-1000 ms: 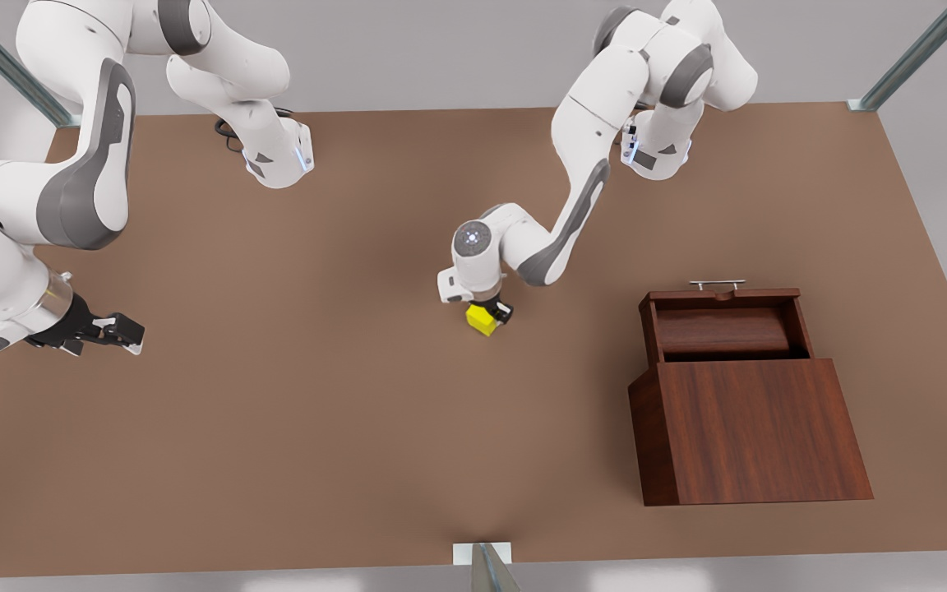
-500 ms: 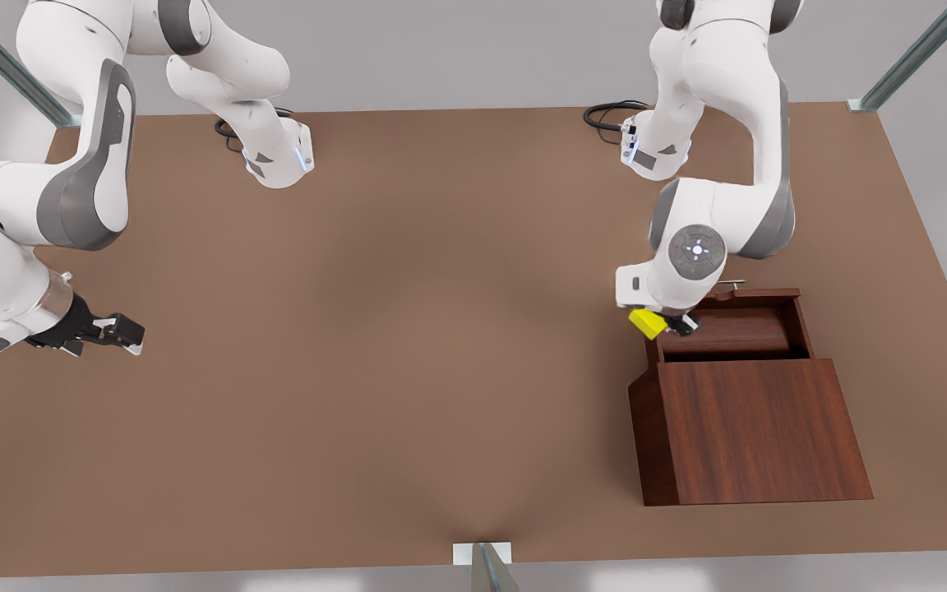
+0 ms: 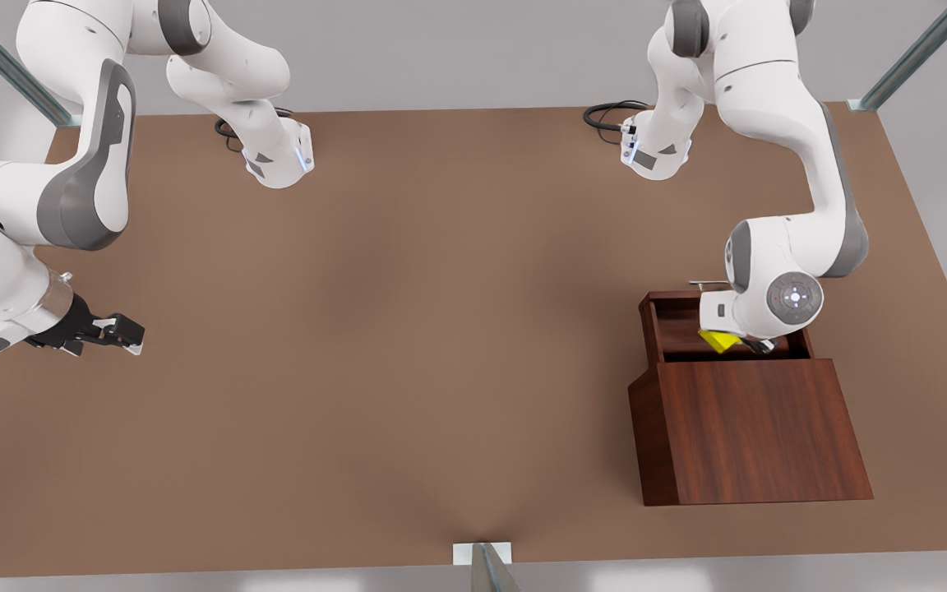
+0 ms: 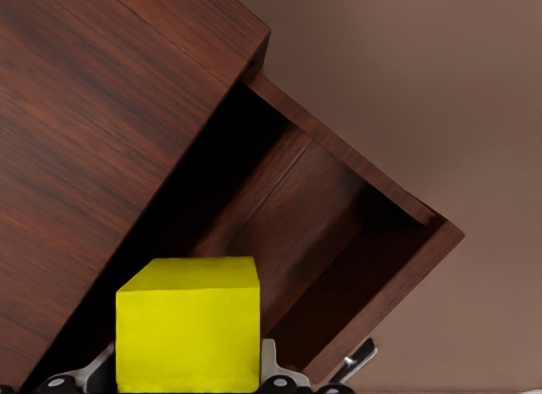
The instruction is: Open the drawer with left arm, place the square in the middle with right arm, and place the square in the drawer with left arm
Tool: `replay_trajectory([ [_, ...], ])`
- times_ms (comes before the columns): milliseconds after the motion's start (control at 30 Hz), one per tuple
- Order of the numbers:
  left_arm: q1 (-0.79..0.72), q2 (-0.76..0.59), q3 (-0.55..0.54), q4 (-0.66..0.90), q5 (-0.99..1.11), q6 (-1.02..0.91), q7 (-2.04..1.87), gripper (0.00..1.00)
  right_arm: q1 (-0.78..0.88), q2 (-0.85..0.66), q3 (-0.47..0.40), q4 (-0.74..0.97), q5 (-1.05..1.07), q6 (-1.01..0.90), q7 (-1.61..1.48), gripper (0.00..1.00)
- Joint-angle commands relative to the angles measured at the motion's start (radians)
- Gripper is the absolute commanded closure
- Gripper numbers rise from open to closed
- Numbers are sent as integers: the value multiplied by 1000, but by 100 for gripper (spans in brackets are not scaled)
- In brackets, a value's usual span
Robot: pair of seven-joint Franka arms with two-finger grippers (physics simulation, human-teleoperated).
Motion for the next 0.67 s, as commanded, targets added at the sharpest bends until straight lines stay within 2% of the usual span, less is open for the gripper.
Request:
replay_trajectory([
  [0, 0, 0, 0, -3, -12, 1, 0, 0, 0, 0, 0, 0, 0, 0, 0, 0],
  [100, -2, -11, 12, 0, -15, -2, -34, 0, 0, 0, 0, 0, 0, 0, 0, 0],
  [167, -6, -84, 11, 12, -15, -36, -293, 0, 0, 0, 0, 0, 0, 0, 0, 0],
  [233, -14, -108, -1, 149, -14, -160, -598, 0, 0, 0, 0, 0, 0, 0, 0, 0],
  [267, 1, -130, -61, 204, -12, -165, -716, 0, 0, 0, 0, 0, 0, 0, 0, 0],
  [300, 99, -135, -191, 270, 0, -171, -825, 0, 0, 0, 0, 0, -2, 0, 0, 0],
  [367, 382, -199, -539, 314, 147, -193, -896, 0, 0, -2, 0, 0, -2, 0, 0, 0],
  [433, 627, -226, -823, 314, 219, -177, -973, 0, 0, -3, 0, 0, -2, -6, 0, 0],
  [500, 690, -235, -879, 304, 219, -122, -973, 0, 0, -3, 0, 0, -2, -6, 0, 0],
  [633, 718, -233, -899, 299, 219, -116, -971, 0, -2, -3, -2, 0, -2, -3, 0, 0],
])
